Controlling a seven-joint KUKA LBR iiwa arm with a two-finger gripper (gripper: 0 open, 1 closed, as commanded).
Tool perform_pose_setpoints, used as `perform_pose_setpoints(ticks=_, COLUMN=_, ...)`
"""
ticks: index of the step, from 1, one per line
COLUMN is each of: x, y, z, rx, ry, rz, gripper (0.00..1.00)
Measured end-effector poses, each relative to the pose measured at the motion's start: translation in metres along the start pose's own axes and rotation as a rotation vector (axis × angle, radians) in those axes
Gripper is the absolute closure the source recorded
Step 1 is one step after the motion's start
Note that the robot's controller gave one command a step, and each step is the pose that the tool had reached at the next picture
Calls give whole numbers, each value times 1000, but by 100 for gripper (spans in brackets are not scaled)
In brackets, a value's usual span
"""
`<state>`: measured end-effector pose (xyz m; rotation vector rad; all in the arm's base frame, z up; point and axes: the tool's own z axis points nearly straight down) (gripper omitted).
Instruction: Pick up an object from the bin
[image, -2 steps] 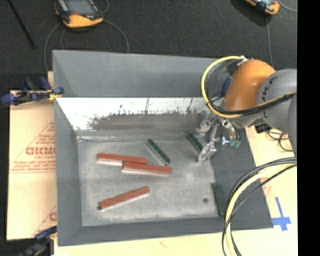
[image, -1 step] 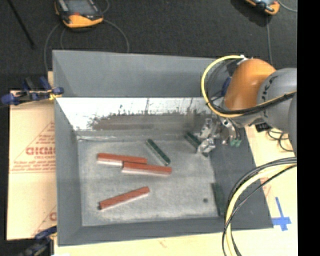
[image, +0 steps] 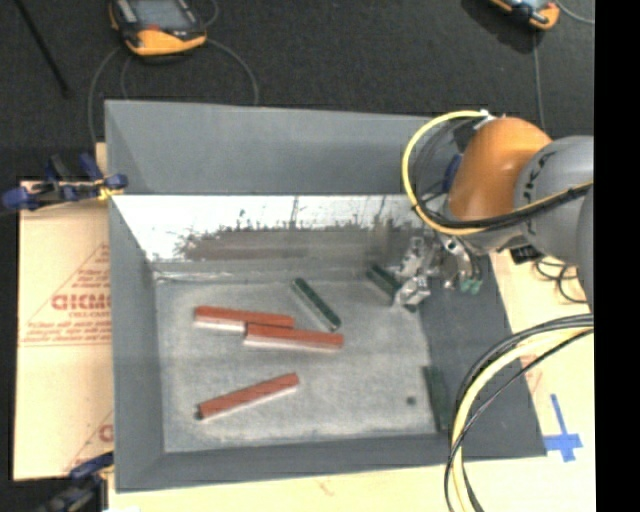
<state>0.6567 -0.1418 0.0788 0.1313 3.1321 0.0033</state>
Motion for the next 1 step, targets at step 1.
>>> perform_pose_setpoints(ticks=1, x=-4, y=-1, z=-80, rx=3, ry=-8, rz=-4, gripper=100)
